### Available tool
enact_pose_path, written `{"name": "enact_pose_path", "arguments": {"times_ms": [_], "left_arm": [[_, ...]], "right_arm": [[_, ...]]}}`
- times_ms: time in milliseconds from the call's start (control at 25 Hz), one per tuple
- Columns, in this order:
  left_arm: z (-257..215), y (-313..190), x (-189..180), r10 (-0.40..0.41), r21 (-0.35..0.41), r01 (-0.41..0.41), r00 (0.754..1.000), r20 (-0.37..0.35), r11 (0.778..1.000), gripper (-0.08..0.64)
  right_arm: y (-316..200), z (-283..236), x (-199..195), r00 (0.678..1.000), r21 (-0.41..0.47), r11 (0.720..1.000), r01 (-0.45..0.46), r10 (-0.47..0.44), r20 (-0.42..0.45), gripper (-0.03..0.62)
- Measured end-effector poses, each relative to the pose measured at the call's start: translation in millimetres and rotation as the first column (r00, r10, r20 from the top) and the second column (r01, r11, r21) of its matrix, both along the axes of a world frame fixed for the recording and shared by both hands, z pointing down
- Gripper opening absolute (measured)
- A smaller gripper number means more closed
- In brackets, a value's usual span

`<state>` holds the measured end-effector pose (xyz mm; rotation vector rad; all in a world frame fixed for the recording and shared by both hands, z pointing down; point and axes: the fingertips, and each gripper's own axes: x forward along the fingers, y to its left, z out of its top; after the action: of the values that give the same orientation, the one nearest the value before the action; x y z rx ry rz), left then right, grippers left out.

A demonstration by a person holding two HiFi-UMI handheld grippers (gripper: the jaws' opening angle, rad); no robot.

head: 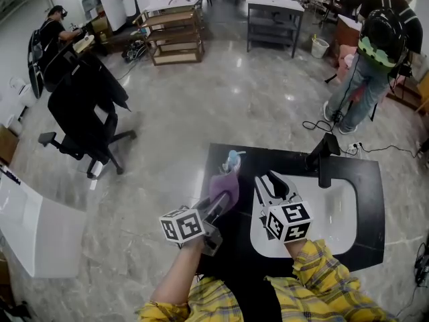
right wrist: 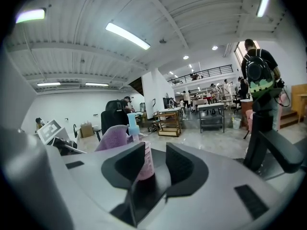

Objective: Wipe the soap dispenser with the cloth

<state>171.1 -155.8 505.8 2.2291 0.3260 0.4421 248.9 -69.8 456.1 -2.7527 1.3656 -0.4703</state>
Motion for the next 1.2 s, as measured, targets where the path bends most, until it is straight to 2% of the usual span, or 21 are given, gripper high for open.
{"name": "enact_pose_path", "arguments": {"times_ms": [200,440,600,720,800,880,1080,1200], "left_arm": [[22,1,-2,0.007,0.017,-0.009,0.996,0.089,1.000,0.076],[31,-1,-5,0.006,0.004,-0.006,0.991,0.135,1.000,0.076],[40,-8,-12,-0.024,-0.001,0.024,0.982,0.187,1.000,0.076],[35,-14,-20,-0.047,-0.024,0.052,0.985,0.169,0.998,0.076],[31,-17,-27,-0.060,-0.046,0.068,0.986,0.154,0.997,0.077],[27,-18,-35,-0.069,-0.059,0.077,0.988,0.137,0.995,0.076],[5,-19,-53,-0.068,-0.063,0.073,0.995,0.066,0.995,0.075],[-2,-20,-60,-0.062,-0.059,0.065,0.997,0.051,0.996,0.075]], "right_arm": [[-3,5,-2,0.999,-0.026,0.999,0.036,-0.036,-0.003,0.126],[-16,-2,-5,0.988,-0.042,0.989,0.144,-0.145,-0.044,0.126],[-27,-7,-7,0.972,-0.078,0.972,0.223,-0.228,-0.065,0.126],[-36,-12,-6,0.948,-0.112,0.949,0.295,-0.305,-0.092,0.126],[-43,-18,-5,0.920,-0.101,0.924,0.369,-0.379,-0.099,0.140],[-50,-20,-3,0.887,-0.094,0.892,0.443,-0.451,-0.100,0.181],[-71,-18,-1,0.761,-0.124,0.767,0.630,-0.641,-0.100,0.217],[-86,-14,4,0.718,-0.162,0.718,0.677,-0.693,-0.073,0.229]]}}
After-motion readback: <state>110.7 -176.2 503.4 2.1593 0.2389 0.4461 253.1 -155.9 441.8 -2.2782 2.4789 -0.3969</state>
